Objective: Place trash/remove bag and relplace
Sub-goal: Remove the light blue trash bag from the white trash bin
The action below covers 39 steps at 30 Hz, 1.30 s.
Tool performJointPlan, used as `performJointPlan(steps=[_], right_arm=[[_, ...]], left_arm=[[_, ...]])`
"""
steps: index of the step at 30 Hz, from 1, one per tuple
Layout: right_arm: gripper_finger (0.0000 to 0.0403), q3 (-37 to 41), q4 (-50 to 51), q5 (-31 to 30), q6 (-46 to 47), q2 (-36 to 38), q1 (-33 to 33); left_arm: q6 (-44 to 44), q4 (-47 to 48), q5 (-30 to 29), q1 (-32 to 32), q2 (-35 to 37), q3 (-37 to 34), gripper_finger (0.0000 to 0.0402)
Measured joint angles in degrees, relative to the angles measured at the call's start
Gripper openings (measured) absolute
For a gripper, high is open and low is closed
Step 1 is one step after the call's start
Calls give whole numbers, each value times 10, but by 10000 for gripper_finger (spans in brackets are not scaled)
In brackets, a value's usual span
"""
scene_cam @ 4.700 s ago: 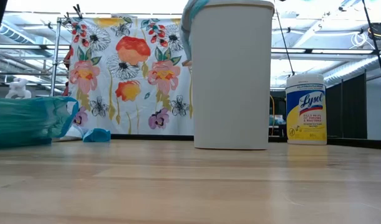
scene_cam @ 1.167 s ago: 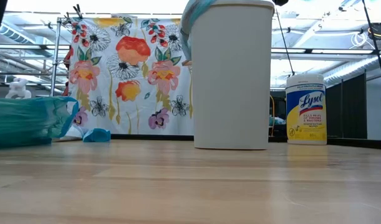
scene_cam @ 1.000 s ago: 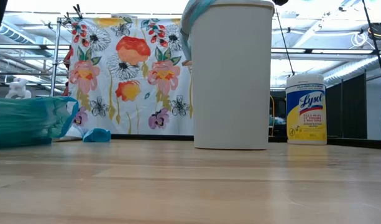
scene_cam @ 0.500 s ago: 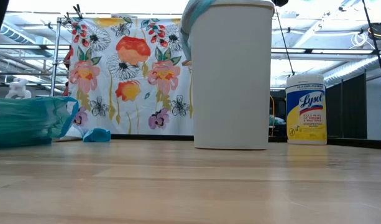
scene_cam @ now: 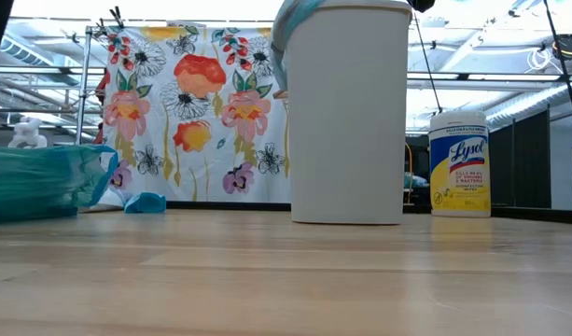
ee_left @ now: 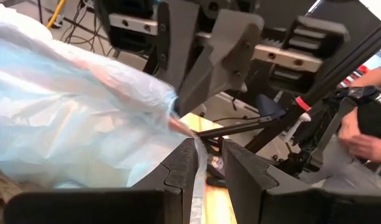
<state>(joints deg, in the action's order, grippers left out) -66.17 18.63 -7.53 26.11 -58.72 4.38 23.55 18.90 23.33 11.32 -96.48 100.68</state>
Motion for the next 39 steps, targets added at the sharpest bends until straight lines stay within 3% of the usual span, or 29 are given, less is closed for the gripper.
performJointPlan(steps=[3, 7, 10, 28, 34, 39], right_arm=[[0, 0, 0, 0, 0, 0, 0], [0, 0, 0, 1, -1, 0, 0], [0, 0, 0, 1, -1, 0, 0], [0, 0, 63, 1, 17, 0, -15], [0, 0, 27, 0, 8, 0, -15], [0, 0, -18, -2, -9, 1, -11]], left_arm=[[0, 3, 0, 5, -1, 0, 76], [0, 7, 0, 12, 0, 0, 18], [1, 7, 0, 18, 0, 0, 6], [0, 10, 3, 42, 27, 0, 1], [1, 8, 50, 38, 29, 0, 3], [1, 0, 63, 27, 29, 0, 27]])
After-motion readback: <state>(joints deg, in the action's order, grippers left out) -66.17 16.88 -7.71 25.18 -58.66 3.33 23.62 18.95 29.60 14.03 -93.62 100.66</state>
